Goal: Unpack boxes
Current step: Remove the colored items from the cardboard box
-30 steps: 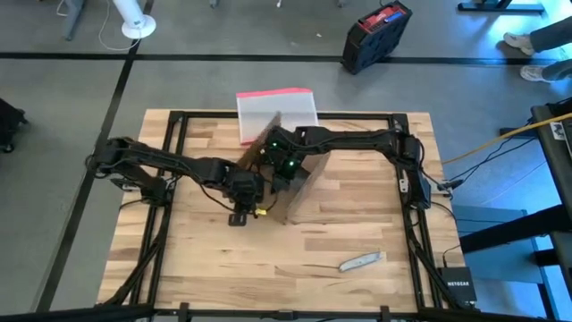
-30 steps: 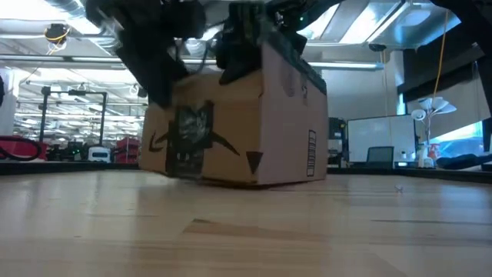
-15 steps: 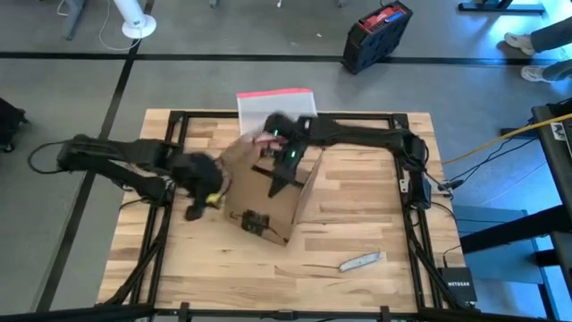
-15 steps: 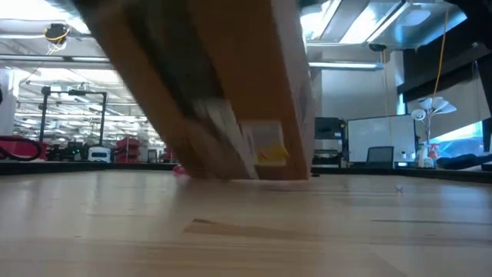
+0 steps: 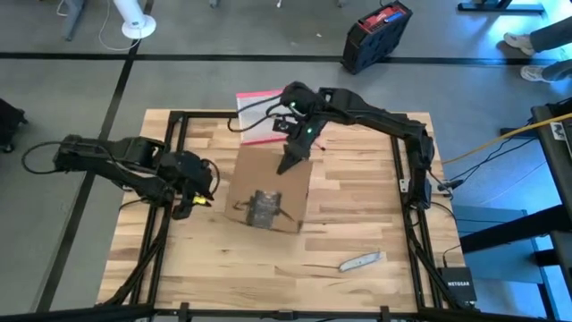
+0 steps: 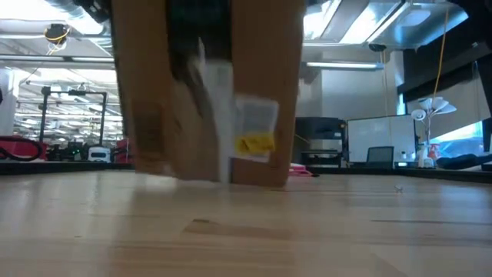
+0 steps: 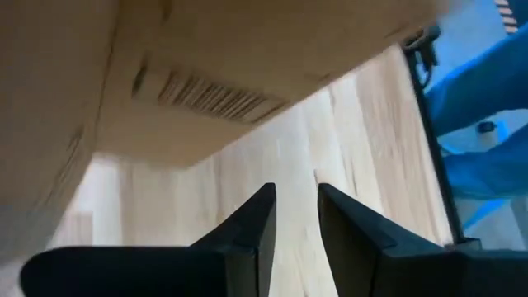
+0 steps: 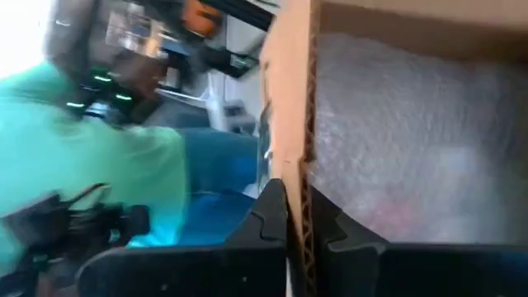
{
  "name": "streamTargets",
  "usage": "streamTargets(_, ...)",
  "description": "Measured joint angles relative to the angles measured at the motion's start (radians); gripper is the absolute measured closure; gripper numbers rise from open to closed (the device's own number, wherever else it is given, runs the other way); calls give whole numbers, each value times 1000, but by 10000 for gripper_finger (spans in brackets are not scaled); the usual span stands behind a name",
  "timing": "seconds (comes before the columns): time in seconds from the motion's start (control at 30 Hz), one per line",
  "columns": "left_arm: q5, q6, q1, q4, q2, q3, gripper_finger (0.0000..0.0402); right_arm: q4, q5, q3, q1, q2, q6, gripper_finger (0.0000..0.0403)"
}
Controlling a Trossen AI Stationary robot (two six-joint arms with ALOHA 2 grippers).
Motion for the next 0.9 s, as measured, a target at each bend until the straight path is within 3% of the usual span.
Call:
streamTargets(0.33,-3,45,2,-3,-3,-7,318,-51,36,-101,-4,6,-16,403)
streamTargets(0.9,-44,69,3,-71,-58,-7,318,180,10,-112,75,10,152,403)
